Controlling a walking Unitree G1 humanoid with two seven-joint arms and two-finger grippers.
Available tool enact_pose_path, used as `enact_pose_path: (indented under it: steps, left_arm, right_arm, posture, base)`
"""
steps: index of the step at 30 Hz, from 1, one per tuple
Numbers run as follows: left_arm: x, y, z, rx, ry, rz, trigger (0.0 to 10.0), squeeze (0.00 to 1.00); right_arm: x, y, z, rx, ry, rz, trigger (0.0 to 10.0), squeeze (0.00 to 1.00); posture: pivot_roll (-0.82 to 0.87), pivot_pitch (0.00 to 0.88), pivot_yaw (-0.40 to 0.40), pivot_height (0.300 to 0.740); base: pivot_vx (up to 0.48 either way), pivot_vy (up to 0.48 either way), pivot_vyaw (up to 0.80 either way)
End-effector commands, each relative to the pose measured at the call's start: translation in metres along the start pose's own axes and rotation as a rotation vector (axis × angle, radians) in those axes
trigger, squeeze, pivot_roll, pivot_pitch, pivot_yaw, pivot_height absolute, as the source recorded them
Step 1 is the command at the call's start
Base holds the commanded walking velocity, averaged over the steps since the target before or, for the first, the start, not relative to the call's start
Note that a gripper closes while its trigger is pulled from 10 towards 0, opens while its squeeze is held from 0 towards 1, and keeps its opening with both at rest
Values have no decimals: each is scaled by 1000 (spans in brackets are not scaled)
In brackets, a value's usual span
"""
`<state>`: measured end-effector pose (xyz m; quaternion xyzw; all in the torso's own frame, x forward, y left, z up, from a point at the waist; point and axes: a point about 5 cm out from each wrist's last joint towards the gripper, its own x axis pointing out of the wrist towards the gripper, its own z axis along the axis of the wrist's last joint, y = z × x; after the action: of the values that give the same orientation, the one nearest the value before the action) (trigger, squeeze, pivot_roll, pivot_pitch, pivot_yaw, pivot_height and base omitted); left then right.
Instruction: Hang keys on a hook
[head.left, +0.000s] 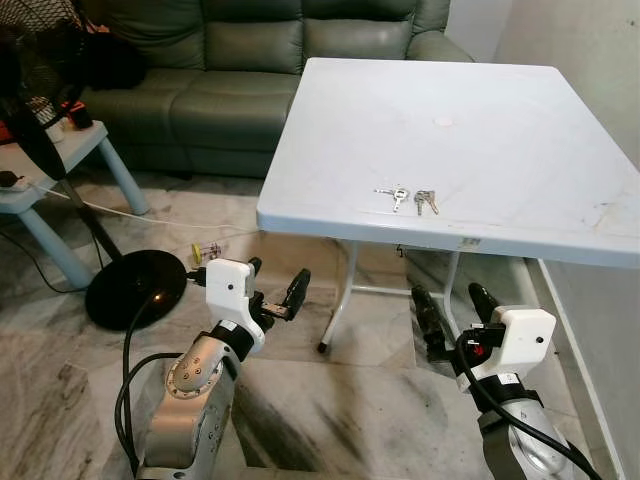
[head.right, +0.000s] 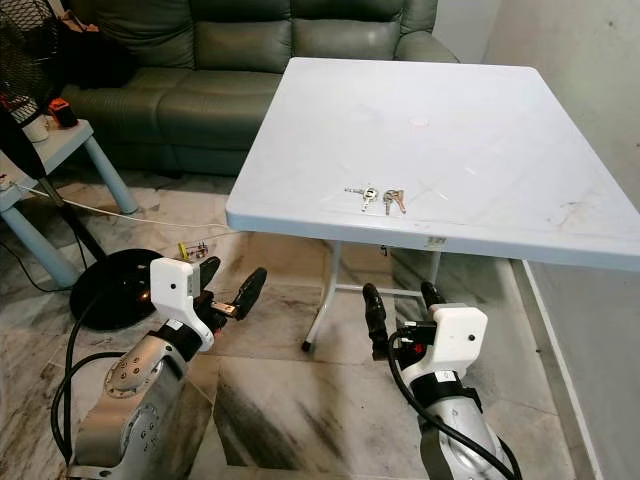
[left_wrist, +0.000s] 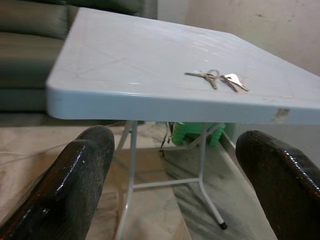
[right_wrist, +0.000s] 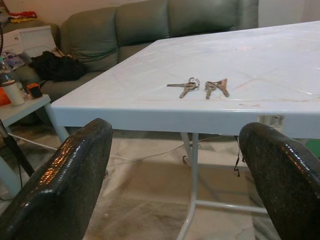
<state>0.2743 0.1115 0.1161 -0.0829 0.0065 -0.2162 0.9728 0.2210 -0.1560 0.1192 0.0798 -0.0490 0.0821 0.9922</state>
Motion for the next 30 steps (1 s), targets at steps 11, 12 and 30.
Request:
enact_pose_path:
  steps: [11,12,30]
  left_arm:
    - [0,-2,5,11,-11,-33,10000,0]
    - [0,-2,5,12,-11,-33,10000,0]
    - [1,-5,4,23,-9,-60,10000,0]
  right_arm:
    - [1,2,2,-6,-11,2,10000,0]
    - [1,2,3,-5,-11,2,10000,0]
    - [0,3,2,-2,-7,4,10000,0]
  posture:
    - [112,65,17,740]
    - [112,65,18,740]
    - [109,72,23,740]
  base:
    - [200,0,0]
    - [401,0,0]
    - [461,0,0]
